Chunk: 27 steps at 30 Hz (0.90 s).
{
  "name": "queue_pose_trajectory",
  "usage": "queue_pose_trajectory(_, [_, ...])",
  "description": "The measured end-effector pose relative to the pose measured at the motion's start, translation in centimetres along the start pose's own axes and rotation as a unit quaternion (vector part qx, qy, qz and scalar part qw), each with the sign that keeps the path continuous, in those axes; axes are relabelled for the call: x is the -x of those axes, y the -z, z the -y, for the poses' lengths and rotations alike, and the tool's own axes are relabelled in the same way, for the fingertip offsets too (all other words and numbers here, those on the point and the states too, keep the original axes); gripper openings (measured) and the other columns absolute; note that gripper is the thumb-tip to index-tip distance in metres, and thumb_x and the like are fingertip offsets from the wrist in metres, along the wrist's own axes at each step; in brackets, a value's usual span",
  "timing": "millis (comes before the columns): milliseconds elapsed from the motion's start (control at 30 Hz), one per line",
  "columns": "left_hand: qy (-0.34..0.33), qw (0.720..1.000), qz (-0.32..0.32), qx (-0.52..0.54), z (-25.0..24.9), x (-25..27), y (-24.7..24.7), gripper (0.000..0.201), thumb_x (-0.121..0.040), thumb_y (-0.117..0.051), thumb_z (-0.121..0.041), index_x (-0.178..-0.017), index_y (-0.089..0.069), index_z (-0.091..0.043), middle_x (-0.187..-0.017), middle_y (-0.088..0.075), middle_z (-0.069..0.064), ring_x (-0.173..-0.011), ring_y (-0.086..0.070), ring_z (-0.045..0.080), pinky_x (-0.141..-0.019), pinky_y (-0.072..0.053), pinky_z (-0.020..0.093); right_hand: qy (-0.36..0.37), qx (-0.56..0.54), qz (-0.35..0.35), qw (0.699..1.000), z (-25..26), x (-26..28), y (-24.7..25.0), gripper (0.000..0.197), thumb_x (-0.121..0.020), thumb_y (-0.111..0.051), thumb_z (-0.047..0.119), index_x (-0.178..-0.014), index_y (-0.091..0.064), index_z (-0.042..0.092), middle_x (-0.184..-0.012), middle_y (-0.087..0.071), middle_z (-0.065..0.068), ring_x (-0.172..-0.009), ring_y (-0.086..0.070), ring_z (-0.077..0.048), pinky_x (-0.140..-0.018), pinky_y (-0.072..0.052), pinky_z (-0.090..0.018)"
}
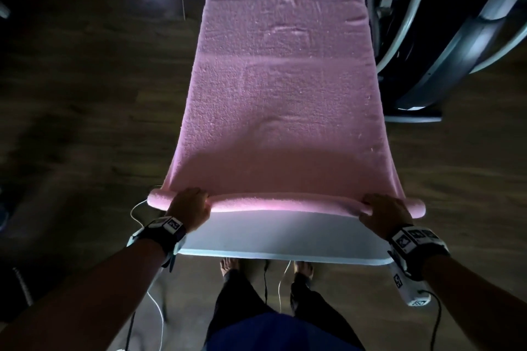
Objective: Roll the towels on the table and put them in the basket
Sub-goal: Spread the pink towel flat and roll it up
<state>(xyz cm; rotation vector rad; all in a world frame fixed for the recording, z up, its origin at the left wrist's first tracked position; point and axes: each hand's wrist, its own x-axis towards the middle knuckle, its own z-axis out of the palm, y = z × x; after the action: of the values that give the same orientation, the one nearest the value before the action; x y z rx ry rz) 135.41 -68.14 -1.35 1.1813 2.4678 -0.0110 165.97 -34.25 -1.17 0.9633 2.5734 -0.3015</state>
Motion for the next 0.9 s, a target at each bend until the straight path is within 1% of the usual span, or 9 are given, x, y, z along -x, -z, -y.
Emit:
queue_pose_trajectory(167, [0.051,0.987,0.149,-0.025,-0.5,1.1,0.3,0.036,-0.095,-0.045,-0.030,-0.123,-0.059,-0.014,-0.127,-0.059,0.012,-0.117,-0.055,0.029,-0.098,-0.042,0.035,-0.011,0.037,0.087,0.995,0.3,2.3,0.2,0.036,-0.093,-0.044,0.048,-0.125,-0.056,0.037,-0.134,-0.055,0.009,-0.125,-0.049,-0.015,-0.105,-0.031,-0.034])
queue_pose_trajectory(233, [0.024,0.998,0.063,0.000,0.4,1.7,-0.3,0.036,-0.089,-0.052,-0.018,-0.124,-0.058,-0.011,-0.124,-0.059,0.014,-0.114,-0.057,0.034,-0.097,-0.045,0.040,-0.009,-0.036,0.019,0.999,-0.1,3.2,-0.6,0.037,-0.094,-0.051,0.032,-0.131,-0.053,0.033,-0.138,-0.052,0.005,-0.126,-0.047,-0.020,-0.105,-0.032,-0.039])
queue_pose_trajectory(333, [-0.004,0.991,-0.124,0.055,0.9,3.0,-1.0,0.034,-0.083,-0.047,-0.014,-0.108,-0.066,-0.003,-0.100,-0.068,0.017,-0.088,-0.066,0.036,-0.079,-0.055,0.043,0.005,-0.087,-0.122,0.989,-0.5,4.3,-2.3,0.051,-0.086,-0.056,0.003,-0.134,-0.052,0.021,-0.136,-0.054,-0.009,-0.122,-0.052,-0.033,-0.099,-0.042,-0.051])
queue_pose_trajectory(400, [-0.016,0.988,-0.137,0.074,0.6,4.2,-2.0,0.038,-0.088,-0.041,-0.019,-0.113,-0.065,-0.003,-0.105,-0.068,0.017,-0.093,-0.066,0.032,-0.083,-0.055,0.043,0.035,-0.084,-0.136,0.987,-0.6,5.3,-3.9,0.046,-0.089,-0.051,0.013,-0.135,-0.050,0.017,-0.139,-0.052,-0.011,-0.125,-0.051,-0.033,-0.101,-0.040,-0.054])
queue_pose_trajectory(467, [-0.040,0.991,-0.118,0.050,0.5,5.2,-3.3,0.043,-0.086,-0.056,-0.022,-0.125,-0.059,-0.003,-0.120,-0.063,0.018,-0.110,-0.061,0.034,-0.096,-0.049,0.047,0.052,-0.079,-0.117,0.989,-0.4,6.2,-5.4,0.058,-0.086,-0.060,0.023,-0.141,-0.044,0.019,-0.146,-0.044,-0.007,-0.133,-0.043,-0.028,-0.105,-0.037,-0.053])
queue_pose_trajectory(533, [-0.045,0.996,-0.070,0.014,0.9,5.3,-4.1,0.069,-0.063,-0.083,-0.016,-0.126,-0.058,-0.002,-0.121,-0.063,0.018,-0.111,-0.060,0.035,-0.095,-0.048,0.050,0.043,-0.084,-0.104,0.990,-0.4,6.2,-5.6,0.075,-0.071,-0.079,0.022,-0.138,-0.048,0.020,-0.140,-0.051,-0.007,-0.126,-0.050,-0.029,-0.099,-0.043,-0.053])
queue_pose_trajectory(600, [-0.031,0.998,-0.057,0.010,0.9,4.6,-3.9,0.081,-0.043,-0.091,-0.012,-0.117,-0.063,-0.002,-0.112,-0.066,0.016,-0.101,-0.063,0.034,-0.087,-0.052,0.049,0.015,-0.059,-0.100,0.993,-0.2,5.3,-4.8,0.075,-0.063,-0.085,0.024,-0.131,-0.055,0.021,-0.129,-0.060,-0.006,-0.116,-0.056,-0.029,-0.096,-0.044,-0.051])
queue_pose_trajectory(767, [-0.023,0.995,-0.093,0.022,0.6,3.1,-3.5,0.048,-0.051,-0.086,0.000,-0.095,-0.070,-0.005,-0.089,-0.069,0.012,-0.079,-0.067,0.034,-0.071,-0.058,0.040,-0.020,-0.033,-0.077,0.996,-0.3,3.1,-4.6,0.065,-0.082,-0.069,0.027,-0.142,-0.042,0.027,-0.147,-0.042,0.006,-0.139,-0.033,-0.018,-0.116,-0.009,-0.044])
queue_pose_trajectory(900, [0.007,0.993,-0.101,0.052,0.2,4.3,-4.7,0.038,-0.058,-0.084,0.001,-0.093,-0.071,-0.007,-0.086,-0.070,0.011,-0.080,-0.067,0.033,-0.066,-0.059,0.041,0.025,-0.074,-0.143,0.987,-0.6,4.2,-5.4,0.054,-0.063,-0.080,0.003,-0.113,-0.067,0.015,-0.111,-0.068,-0.006,-0.107,-0.062,-0.030,-0.099,-0.041,-0.052])
